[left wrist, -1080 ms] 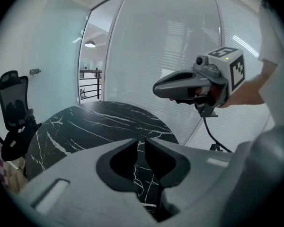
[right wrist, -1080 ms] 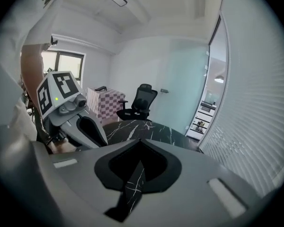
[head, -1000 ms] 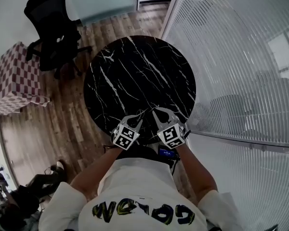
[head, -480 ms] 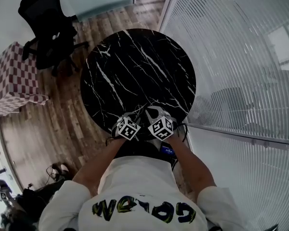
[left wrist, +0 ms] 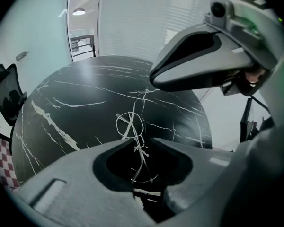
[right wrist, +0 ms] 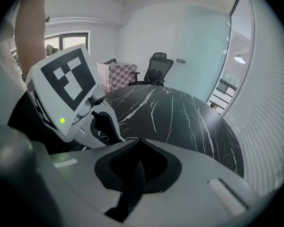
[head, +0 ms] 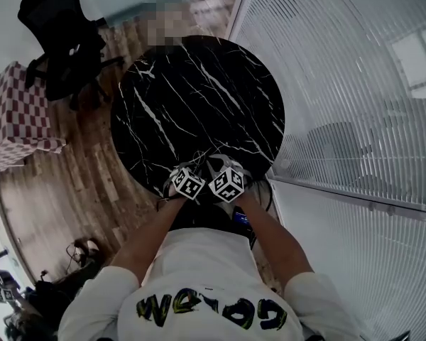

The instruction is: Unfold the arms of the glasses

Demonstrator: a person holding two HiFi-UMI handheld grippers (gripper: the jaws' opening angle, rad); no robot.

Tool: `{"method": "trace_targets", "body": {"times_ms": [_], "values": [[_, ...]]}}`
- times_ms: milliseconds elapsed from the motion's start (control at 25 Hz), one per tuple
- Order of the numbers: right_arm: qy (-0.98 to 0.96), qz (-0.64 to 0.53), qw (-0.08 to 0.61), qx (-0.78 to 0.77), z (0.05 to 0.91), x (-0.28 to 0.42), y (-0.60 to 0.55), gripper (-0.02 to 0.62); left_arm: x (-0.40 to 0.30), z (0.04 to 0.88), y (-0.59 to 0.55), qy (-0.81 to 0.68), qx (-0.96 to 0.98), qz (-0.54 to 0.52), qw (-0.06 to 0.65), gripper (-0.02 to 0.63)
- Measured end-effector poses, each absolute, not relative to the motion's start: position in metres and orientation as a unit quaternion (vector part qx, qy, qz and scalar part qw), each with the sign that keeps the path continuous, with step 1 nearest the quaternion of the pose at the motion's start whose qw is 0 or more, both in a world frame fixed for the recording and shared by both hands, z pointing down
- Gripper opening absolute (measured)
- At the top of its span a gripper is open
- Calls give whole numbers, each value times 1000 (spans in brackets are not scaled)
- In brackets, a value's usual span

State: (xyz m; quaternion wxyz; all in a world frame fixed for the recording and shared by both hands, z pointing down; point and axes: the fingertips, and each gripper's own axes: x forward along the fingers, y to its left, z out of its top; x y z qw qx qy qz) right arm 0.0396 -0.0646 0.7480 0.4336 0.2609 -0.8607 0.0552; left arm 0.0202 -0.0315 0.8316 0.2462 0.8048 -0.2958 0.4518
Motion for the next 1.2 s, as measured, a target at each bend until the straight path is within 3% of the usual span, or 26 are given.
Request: {"method": "trace_targets", "body": {"times_ms": [800,1000,1040,1200], "values": [[-857,98,421,278,759,51,-67,2,37,838,-37,-300,799,449,266,96],[-857,102,421,280,760,51,-67,2,34,838,-40,-308,796,450,264,59],[-856,103,422,280,761,52,-67,2,34,838,-41,-310,795,451,263,25],[-856,105,421,281,761,53,-67,2,32,836,-41,-316,795,447,262,12]]}}
